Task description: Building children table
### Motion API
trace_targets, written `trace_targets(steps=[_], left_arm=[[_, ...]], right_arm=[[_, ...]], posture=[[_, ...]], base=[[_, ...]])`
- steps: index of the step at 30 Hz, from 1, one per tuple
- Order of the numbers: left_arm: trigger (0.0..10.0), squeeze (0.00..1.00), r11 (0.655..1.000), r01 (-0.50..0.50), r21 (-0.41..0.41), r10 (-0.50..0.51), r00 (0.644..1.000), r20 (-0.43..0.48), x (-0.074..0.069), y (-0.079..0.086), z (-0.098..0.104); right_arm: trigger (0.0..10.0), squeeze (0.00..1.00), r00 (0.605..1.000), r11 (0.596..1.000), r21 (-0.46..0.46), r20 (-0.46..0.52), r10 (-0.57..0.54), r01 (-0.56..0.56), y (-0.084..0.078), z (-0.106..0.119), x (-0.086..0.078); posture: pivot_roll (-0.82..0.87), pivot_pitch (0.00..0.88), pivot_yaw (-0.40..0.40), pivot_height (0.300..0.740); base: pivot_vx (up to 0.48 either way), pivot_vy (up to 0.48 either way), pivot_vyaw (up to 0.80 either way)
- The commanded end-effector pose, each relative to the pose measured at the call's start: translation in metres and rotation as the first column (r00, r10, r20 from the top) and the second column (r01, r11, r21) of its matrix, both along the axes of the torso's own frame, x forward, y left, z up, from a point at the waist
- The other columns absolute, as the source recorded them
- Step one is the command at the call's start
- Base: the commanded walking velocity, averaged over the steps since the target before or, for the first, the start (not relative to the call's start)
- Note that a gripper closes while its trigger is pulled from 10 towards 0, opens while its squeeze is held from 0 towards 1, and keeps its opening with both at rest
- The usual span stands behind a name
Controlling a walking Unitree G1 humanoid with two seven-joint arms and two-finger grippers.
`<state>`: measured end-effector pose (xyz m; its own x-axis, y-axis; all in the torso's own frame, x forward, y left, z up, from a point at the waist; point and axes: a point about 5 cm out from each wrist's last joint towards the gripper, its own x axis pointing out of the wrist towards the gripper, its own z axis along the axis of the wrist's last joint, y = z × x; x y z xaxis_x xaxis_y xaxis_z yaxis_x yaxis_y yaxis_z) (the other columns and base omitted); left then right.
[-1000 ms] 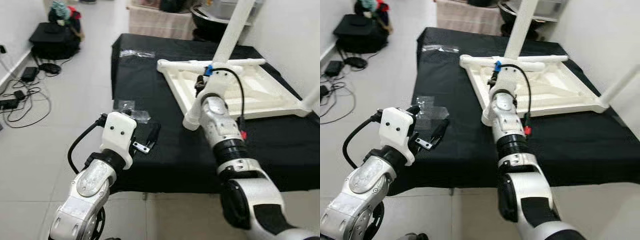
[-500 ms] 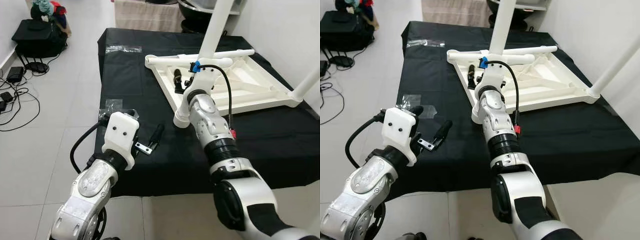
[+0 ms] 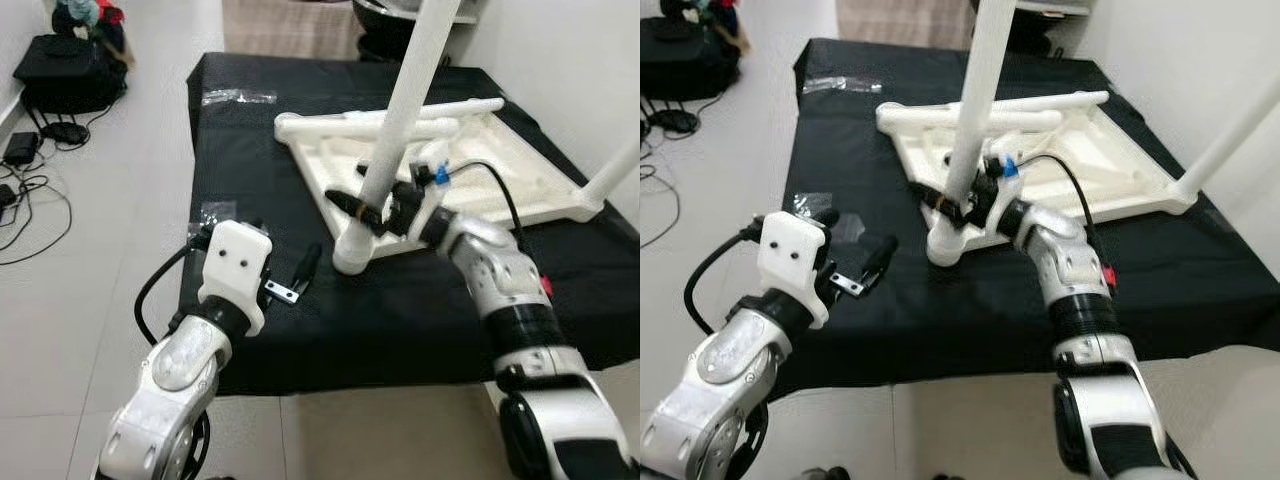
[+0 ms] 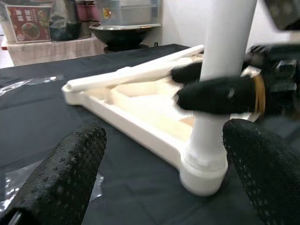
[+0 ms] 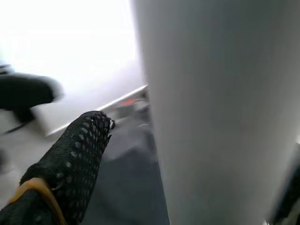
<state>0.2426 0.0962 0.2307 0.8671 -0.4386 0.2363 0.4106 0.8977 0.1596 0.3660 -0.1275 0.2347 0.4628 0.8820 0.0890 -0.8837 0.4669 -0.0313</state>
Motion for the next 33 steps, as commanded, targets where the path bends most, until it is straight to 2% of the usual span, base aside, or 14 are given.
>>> trace_targets(steps=[1,7,8,9,15,18,23,24,26,27,28,30,31,33], left_arm=[[10.0,0.0,1.0,0.013,0.008,-0.013,1.0,-0.011,-0.001,-0.002,-0.003],[10.0,0.0,1.0,0.017,0.009,-0.017,1.0,-0.011,-0.001,-0.003,-0.003],[10.0,0.0,1.0,0.019,0.008,-0.018,1.0,-0.012,-0.001,-0.004,-0.004],[10.0,0.0,1.0,0.02,0.006,-0.02,1.0,-0.013,-0.001,-0.004,-0.004],[10.0,0.0,1.0,0.029,0.003,-0.029,0.999,-0.016,-0.002,-0.006,-0.005],[10.0,0.0,1.0,0.029,0.003,-0.029,0.999,-0.016,-0.002,-0.006,-0.005],[10.0,0.0,1.0,0.03,0.003,-0.03,0.999,-0.015,-0.002,-0.006,-0.005],[10.0,0.0,1.0,0.031,0.003,-0.031,0.999,-0.015,-0.002,-0.006,-0.005],[10.0,0.0,0.999,0.033,0.003,-0.033,0.999,-0.014,-0.001,-0.007,-0.005],[10.0,0.0,0.999,0.033,0.003,-0.033,0.999,-0.014,-0.001,-0.007,-0.005],[10.0,0.0,0.999,0.036,0.003,-0.036,0.999,-0.012,-0.001,-0.008,-0.005],[10.0,0.0,0.999,0.039,0.003,-0.039,0.999,-0.01,0.0,-0.009,-0.004],[10.0,0.0,0.999,0.039,0.003,-0.039,0.999,-0.01,0.0,-0.009,-0.004],[10.0,0.0,0.999,0.04,0.002,-0.04,0.999,-0.009,0.0,-0.01,-0.004]], right_arm=[[10.0,0.0,0.999,0.999,-0.023,0.008,0.048,-0.048,0.009,-0.001,0.001],[10.0,0.0,0.999,1.0,-0.013,0.032,-0.002,0.002,0.014,0.004,0.009],[9.0,0.0,0.999,1.0,-0.002,0.027,-0.025,0.025,0.014,0.006,0.011],[0.0,0.0,0.998,0.999,0.009,0.014,-0.054,0.053,0.015,0.007,0.014],[0.0,0.0,0.996,0.995,0.062,0.022,-0.084,0.082,0.017,0.015,0.016],[0.0,0.0,0.987,0.982,0.109,0.022,-0.158,0.155,0.02,0.022,0.021],[0.0,0.0,0.964,0.957,0.124,0.003,-0.266,0.264,0.025,0.017,0.025],[0.0,0.0,0.933,0.928,0.121,0.029,-0.359,0.353,0.026,0.017,0.027],[0.0,0.0,0.834,0.825,0.169,0.032,-0.551,0.539,0.019,0.021,0.033],[0.0,0.0,0.834,0.825,0.169,0.032,-0.551,0.539,0.019,0.021,0.033],[0.0,0.0,0.718,0.715,0.159,0.051,-0.694,0.68,0.01,0.022,0.036],[0.0,0.0,0.507,0.508,0.127,0.043,-0.861,0.852,-0.005,0.019,0.037],[0.0,0.0,0.507,0.508,0.127,0.043,-0.861,0.852,-0.005,0.019,0.037],[0.0,0.0,0.378,0.377,0.096,0.002,-0.926,0.921,-0.009,0.013,0.032]], posture=[[0.08,0.16,-0.136,0.74],[0.09,0.151,-0.134,0.74],[0.09,0.151,-0.134,0.74],[0.09,0.151,-0.134,0.74],[0.08,0.143,-0.133,0.74],[0.08,0.139,-0.133,0.74],[0.08,0.135,-0.132,0.74],[0.08,0.133,-0.129,0.74],[0.08,0.131,-0.128,0.74],[0.08,0.131,-0.128,0.74],[0.07,0.13,-0.128,0.74],[0.07,0.128,-0.129,0.74],[0.07,0.128,-0.129,0.74],[0.07,0.128,-0.129,0.74]], base=[[0.0,0.0,0.0],[0.0,0.0,0.0],[0.0,0.0,0.0],[0.0,0.0,0.0],[0.0,0.0,0.0],[0.0,0.0,0.0],[0.0,0.0,0.0],[0.0,0.0,0.0],[0.0,0.0,0.0],[0.0,0.0,0.0],[0.0,0.0,0.0],[0.0,0.0,0.0],[0.0,0.0,0.0],[0.0,0.0,0.0]])
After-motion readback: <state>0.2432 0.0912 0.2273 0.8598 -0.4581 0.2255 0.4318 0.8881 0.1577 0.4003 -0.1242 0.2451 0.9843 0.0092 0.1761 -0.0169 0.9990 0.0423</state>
